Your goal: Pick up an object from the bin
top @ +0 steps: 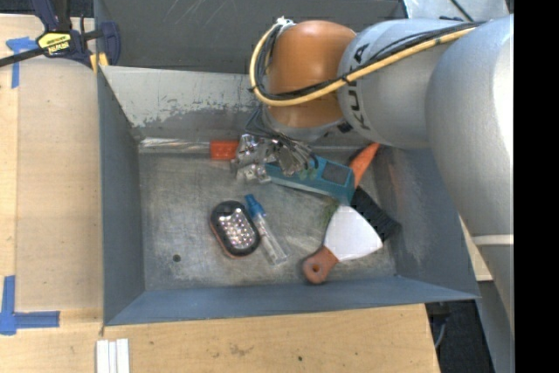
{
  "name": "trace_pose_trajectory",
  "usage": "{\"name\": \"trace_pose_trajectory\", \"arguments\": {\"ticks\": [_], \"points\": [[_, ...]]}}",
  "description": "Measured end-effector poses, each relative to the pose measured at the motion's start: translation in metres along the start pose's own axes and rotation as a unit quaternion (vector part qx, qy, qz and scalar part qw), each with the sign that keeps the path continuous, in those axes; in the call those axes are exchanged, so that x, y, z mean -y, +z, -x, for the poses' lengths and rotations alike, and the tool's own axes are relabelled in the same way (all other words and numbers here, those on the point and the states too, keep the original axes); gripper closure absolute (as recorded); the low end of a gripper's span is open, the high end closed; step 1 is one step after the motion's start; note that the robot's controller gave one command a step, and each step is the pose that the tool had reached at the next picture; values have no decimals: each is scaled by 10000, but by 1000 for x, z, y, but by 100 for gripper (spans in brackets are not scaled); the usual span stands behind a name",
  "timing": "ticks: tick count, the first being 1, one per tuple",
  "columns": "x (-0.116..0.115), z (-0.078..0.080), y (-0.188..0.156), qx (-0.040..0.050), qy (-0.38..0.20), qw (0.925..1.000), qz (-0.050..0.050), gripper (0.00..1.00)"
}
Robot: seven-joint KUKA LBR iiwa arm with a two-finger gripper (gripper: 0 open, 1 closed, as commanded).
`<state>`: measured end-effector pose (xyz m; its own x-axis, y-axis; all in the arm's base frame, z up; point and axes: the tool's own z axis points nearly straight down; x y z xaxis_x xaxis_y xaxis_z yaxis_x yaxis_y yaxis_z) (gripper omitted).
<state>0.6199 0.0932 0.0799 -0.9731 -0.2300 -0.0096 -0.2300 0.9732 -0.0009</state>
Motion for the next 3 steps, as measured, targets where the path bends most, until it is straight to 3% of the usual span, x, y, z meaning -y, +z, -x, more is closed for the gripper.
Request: {"name": "trace_pose_trajectory", "arguments": {"ticks": [1, 2, 3], "points": [[0, 0, 0, 0, 2, 10000, 1, 100], [8, -40, -3, 157, -1067, 9942, -9, 0], [8, -40, -3, 154, -1061, 9942, -8, 0]]}}
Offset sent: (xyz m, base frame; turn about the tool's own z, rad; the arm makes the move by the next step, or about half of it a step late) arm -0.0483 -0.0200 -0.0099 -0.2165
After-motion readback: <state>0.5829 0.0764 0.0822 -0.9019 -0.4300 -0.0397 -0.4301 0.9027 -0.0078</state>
